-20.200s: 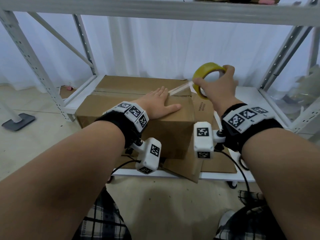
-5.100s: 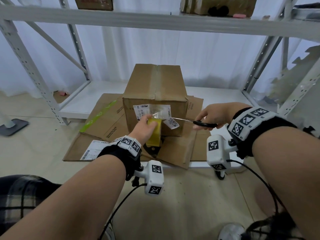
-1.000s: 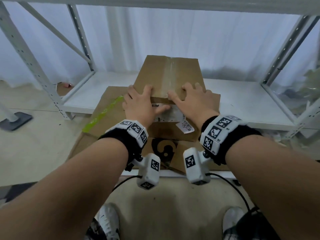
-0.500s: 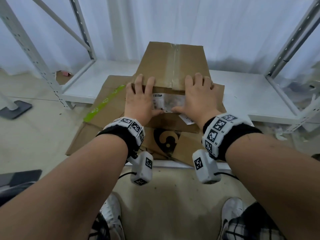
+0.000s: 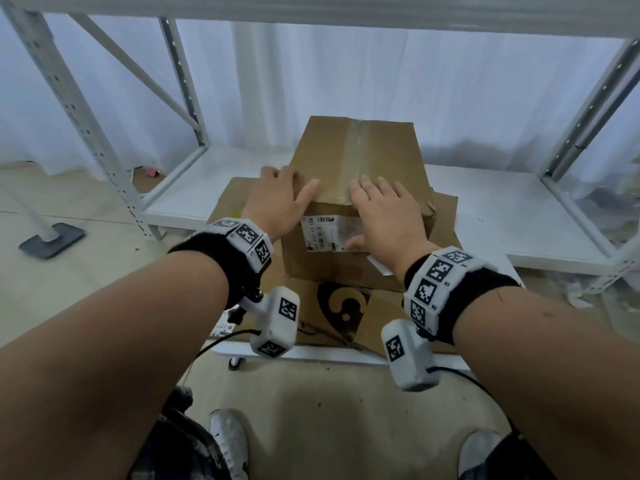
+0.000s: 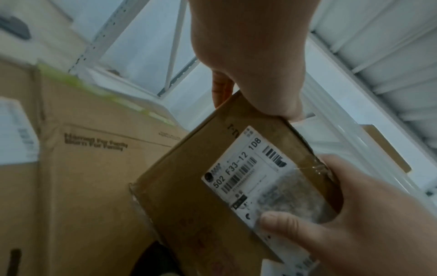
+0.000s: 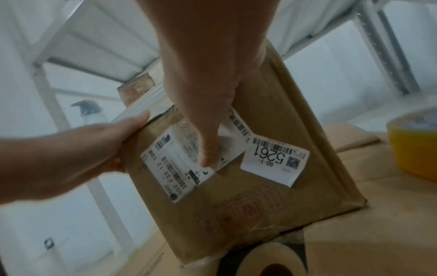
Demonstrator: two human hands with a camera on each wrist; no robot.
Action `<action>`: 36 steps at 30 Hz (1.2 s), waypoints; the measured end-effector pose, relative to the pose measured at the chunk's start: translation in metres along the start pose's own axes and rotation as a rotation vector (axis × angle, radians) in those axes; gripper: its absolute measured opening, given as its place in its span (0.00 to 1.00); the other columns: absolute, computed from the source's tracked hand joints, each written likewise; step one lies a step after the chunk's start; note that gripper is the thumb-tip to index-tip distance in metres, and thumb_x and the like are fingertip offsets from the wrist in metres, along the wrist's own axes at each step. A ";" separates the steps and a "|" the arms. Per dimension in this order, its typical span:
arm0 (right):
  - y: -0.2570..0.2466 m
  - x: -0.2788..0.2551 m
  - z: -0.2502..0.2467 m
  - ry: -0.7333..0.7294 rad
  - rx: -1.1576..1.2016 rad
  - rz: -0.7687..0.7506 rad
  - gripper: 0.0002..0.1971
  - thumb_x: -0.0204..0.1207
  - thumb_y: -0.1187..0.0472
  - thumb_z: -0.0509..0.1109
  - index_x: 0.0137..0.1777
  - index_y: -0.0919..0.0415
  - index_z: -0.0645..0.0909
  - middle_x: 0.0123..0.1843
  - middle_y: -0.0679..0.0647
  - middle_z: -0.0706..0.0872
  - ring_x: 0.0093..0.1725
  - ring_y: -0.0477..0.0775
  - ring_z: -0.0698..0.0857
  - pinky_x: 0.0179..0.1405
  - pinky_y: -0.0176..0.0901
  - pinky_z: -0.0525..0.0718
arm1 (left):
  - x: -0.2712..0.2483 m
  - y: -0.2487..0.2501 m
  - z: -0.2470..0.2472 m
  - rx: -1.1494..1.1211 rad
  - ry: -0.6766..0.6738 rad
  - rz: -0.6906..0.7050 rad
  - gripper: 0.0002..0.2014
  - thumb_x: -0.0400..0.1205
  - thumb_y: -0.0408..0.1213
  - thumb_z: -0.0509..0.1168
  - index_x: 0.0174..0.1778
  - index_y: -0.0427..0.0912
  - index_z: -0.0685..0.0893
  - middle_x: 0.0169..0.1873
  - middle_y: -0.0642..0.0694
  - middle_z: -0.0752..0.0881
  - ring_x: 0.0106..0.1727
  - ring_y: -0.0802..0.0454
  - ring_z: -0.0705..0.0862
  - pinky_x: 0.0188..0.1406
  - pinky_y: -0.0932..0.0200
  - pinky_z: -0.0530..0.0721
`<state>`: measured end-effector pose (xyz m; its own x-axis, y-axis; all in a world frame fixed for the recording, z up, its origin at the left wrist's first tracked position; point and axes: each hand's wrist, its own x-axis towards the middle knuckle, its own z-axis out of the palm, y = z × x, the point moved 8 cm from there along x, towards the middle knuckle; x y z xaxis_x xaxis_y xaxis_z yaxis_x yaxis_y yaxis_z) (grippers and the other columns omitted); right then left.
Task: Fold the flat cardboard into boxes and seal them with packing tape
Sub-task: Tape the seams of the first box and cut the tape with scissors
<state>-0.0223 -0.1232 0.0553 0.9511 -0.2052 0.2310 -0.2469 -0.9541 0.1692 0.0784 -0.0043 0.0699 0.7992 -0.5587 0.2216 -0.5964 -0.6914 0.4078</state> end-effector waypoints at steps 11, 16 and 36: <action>-0.003 -0.009 -0.014 0.122 0.238 -0.060 0.26 0.86 0.50 0.59 0.82 0.54 0.65 0.82 0.51 0.68 0.83 0.55 0.64 0.82 0.46 0.55 | -0.002 -0.005 0.004 -0.232 -0.001 -0.246 0.24 0.89 0.49 0.50 0.71 0.34 0.72 0.65 0.36 0.80 0.62 0.42 0.78 0.40 0.62 0.64; 0.024 -0.017 -0.039 0.261 0.267 0.196 0.20 0.87 0.45 0.51 0.69 0.51 0.76 0.69 0.54 0.80 0.73 0.59 0.73 0.76 0.58 0.61 | 0.002 -0.022 0.008 -0.422 -0.024 -0.319 0.26 0.87 0.50 0.54 0.73 0.34 0.72 0.62 0.41 0.80 0.59 0.46 0.78 0.51 0.59 0.73; 0.107 -0.017 -0.004 0.112 1.175 0.840 0.46 0.70 0.46 0.70 0.84 0.51 0.49 0.77 0.60 0.68 0.70 0.64 0.75 0.67 0.56 0.79 | -0.023 0.005 -0.043 -0.301 0.242 0.155 0.19 0.81 0.54 0.61 0.33 0.43 0.82 0.29 0.49 0.85 0.35 0.49 0.84 0.43 0.42 0.85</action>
<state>-0.0657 -0.2210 0.0732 0.5721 -0.8184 -0.0538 -0.3692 -0.1984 -0.9080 0.0597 0.0246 0.1049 0.7175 -0.4970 0.4880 -0.6914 -0.4228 0.5859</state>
